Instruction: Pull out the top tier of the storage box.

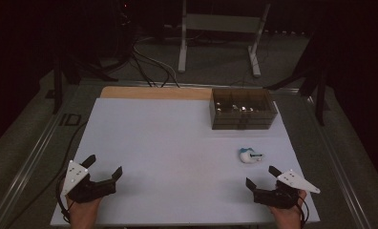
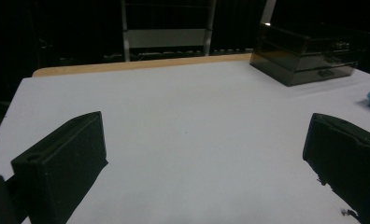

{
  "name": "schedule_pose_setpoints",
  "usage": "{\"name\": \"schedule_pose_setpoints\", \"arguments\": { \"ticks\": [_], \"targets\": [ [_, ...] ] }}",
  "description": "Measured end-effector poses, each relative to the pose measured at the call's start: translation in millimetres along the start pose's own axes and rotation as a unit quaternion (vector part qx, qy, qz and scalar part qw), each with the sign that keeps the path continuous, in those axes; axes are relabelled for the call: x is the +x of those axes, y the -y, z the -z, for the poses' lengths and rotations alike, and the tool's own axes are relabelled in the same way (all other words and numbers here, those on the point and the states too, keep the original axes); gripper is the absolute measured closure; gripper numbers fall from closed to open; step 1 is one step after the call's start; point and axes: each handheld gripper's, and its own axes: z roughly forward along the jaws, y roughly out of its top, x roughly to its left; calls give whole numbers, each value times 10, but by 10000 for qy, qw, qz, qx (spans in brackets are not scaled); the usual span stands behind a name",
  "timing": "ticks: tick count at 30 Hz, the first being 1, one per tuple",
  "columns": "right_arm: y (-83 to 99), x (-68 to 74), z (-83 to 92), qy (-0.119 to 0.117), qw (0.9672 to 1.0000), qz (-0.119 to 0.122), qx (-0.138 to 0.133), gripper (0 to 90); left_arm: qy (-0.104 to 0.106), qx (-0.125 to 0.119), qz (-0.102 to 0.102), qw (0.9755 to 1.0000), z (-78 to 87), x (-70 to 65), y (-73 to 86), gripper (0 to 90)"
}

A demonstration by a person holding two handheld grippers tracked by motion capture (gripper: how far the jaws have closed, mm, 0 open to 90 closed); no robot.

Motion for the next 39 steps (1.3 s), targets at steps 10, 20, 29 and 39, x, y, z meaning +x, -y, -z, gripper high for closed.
{"name": "schedule_pose_setpoints", "arguments": {
  "ticks": [10, 20, 29, 39],
  "targets": [
    [-2, 5, 9, 81, 10000, -10, -22, 2, -240, -5, -60, 9997, 55, 43, -6, 11],
    [-18, -14, 17, 158, 9997, -143, -113, 2, -362, 73, -235, 9990, 51, 40, -5, 11],
    [-25, 35, -3, 173, 9998, -103, -79, 3, -465, 32, -254, 9986, 80, 70, -9, 11],
    [-31, 63, -52, 156, 9997, -170, -106, 3, -532, 35, -226, 9983, 86, 96, -1, 11]
  ]
}}
